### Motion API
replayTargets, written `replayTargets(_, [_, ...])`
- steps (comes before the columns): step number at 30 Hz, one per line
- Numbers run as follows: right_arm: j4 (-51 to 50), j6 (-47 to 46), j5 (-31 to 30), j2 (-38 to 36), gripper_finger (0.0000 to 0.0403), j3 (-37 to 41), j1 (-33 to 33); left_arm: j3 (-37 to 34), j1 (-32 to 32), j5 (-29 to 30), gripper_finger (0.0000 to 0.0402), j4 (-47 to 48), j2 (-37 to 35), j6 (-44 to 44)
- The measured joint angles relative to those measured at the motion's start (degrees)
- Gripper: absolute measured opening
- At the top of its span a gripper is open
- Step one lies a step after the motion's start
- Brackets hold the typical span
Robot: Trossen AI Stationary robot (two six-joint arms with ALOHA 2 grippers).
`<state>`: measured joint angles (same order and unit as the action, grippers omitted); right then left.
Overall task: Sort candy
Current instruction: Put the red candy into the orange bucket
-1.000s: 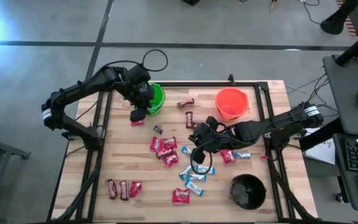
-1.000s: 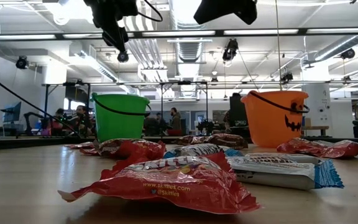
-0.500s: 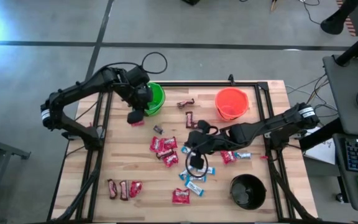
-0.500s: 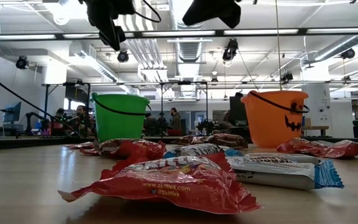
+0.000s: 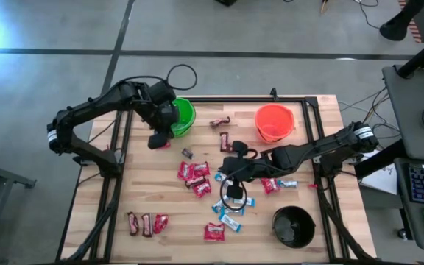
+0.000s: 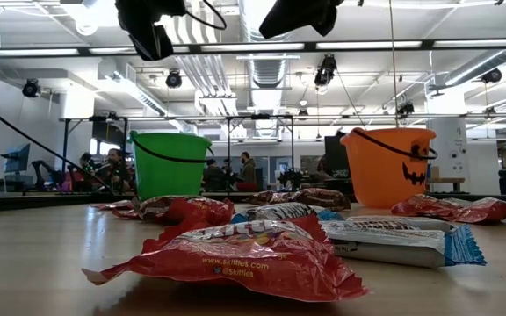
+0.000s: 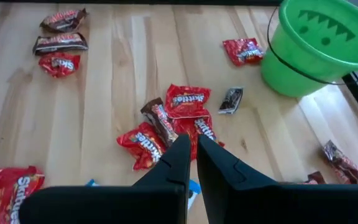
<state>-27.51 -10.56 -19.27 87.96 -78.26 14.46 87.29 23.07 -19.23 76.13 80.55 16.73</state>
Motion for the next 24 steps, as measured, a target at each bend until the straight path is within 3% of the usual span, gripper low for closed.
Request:
replayTargets(5, [1.09,-0.60,-0.15,0.09,0.0018,0.00,-0.47,0.00,0.00,0.16,0.0001,-0.63,0.16,-7.10])
replayTargets(18, [1.25,-2.33,0.78,0.15,0.0019,0.00,-0.69,0.00,-0.52,0.25,0.0033,-2.18,0.26,-6.91])
replayTargets(24, [0.86,-2.35,4.75,1.17,0.0056,0.02,-2.20,0.00,-0.97,0.17,0.0053,-1.70,-0.06,-4.16])
